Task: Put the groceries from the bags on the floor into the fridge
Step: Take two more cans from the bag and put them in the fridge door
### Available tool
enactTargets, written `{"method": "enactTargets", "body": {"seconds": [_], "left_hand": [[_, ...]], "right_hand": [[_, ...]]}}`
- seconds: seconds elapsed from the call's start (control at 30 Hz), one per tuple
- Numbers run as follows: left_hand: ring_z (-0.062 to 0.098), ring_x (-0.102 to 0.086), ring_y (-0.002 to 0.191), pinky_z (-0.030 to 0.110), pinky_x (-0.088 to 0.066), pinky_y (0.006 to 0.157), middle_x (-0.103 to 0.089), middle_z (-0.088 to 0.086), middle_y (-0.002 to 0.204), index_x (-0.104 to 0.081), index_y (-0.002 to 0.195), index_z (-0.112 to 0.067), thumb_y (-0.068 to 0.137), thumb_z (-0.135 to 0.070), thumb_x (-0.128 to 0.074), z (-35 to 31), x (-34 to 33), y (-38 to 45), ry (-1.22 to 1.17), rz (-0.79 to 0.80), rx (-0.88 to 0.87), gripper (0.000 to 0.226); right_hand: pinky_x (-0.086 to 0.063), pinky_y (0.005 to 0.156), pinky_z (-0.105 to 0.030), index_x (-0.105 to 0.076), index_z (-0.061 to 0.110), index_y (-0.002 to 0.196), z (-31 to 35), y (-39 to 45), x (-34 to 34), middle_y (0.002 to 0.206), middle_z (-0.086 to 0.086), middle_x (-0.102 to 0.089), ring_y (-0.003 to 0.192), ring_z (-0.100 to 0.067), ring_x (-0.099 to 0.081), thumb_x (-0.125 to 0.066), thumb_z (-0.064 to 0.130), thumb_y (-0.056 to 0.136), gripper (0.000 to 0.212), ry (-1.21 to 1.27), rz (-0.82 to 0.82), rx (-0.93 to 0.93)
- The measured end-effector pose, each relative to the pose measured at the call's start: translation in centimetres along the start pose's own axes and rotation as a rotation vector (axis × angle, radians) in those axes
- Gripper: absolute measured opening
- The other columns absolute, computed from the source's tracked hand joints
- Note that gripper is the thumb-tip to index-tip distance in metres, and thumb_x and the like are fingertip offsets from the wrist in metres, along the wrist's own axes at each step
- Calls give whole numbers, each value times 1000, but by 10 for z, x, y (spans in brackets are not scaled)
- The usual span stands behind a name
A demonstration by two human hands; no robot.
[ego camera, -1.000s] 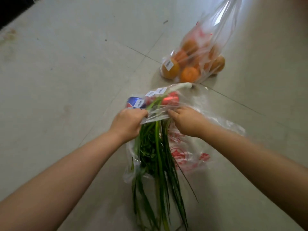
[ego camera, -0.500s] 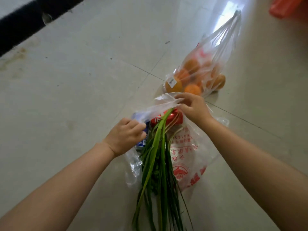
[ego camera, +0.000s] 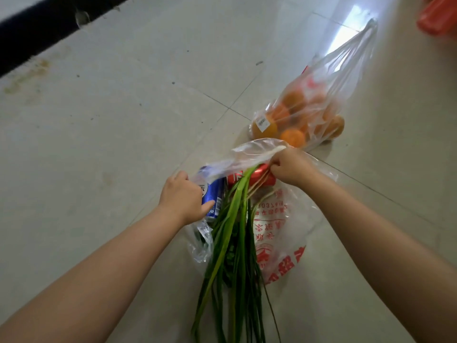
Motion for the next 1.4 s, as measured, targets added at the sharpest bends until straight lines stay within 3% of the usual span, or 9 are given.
{"method": "enactTargets", "body": {"seconds": [0.1, 0.23, 0.33, 0.43, 0.53, 0.63, 0.97, 1.17, 1.4], "left_hand": [[22, -43, 120, 32, -42, 90, -64, 2, 111, -63, 109, -13, 82, -65, -48, -2, -4, -3, -70, 56, 52, 61], [24, -40, 121, 32, -42, 92, -54, 5, 123, -50, 123, -9, 73, -64, -60, -8, -10, -10, -30, 83, 91, 75], [26, -60, 75, 28, -47, 56, -63, 10, 81, -60, 89, -7, 46, -42, -85, -10, -10, -16, 55, -139, -17, 60], [23, -51, 42, 21, -34, 38, -57, 7, 54, -50, 80, -11, 54, -4, -58, -20, -15, -24, 79, -398, -251, 28], [32, -63, 70, 27, -52, 54, -64, 18, 98, -65, 110, -14, 56, -13, -72, -18, -18, -24, -131, -164, -169, 55], [36, -52, 113, 35, -46, 93, -29, 15, 139, -35, 141, -25, 84, -25, -53, -11, -22, -21, -359, 67, 34, 59], [34, -52, 118, 36, -45, 90, -50, 19, 129, -25, 131, 1, 77, -34, -72, -18, -19, 7, -729, 110, 313, 79], [33, -51, 118, 34, -44, 90, -51, 17, 128, -29, 128, -1, 72, -26, -74, -13, -21, 9, -885, 129, 406, 77], [17, -43, 58, 19, -37, 53, -45, 3, 76, -49, 97, -15, 56, -31, -57, 24, 1, -5, -1303, 342, 398, 45]], "right_hand": [[-43, 83, -24, -64, 4, 106, 5, 6, -4, 111, -11, -62, 102, -24, -56, -52, 6, 87, 23, -86, -32, 62], [-41, 83, -24, -63, 3, 106, 1, 16, -9, 116, -11, -60, 106, -24, -55, -51, 9, 87, 24, -138, -44, 31], [-41, 95, -31, -58, 3, 113, 4, 12, -11, 120, -13, -55, 112, -27, -51, -51, 16, 86, 30, -269, -36, 80], [-39, 93, -30, -61, 7, 109, 8, 3, -10, 111, -9, -60, 106, -24, -53, -46, 20, 88, 28, -389, 7, 186], [-37, 78, -26, -66, 8, 101, 6, -1, -7, 93, -4, -56, 90, -17, -51, -40, 21, 92, 31, -435, 73, 234], [-36, 64, -21, -65, 7, 94, 6, 0, -2, 94, -5, -61, 79, -17, -51, -42, 22, 92, 28, -411, 39, 219], [-40, 103, -36, -39, 6, 133, 12, 16, -23, 138, -13, -43, 127, -29, -42, -61, 21, 85, 54, -513, 128, 109], [-40, 100, -32, -53, 8, 119, 22, 4, -16, 126, -11, -54, 117, -25, -51, -60, 35, 84, 45, -509, 89, 196], [-43, 94, -32, -44, 5, 121, 18, -9, -35, 124, -12, -52, 114, -26, -50, -74, 41, 69, 70, -353, 138, 165]]}}
Point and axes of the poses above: each hand's wrist, its own y-axis towards the middle knuckle, its own x-axis out of the back of the hand, z = x × y, the point moved 4 cm from there along y, towards the middle knuckle
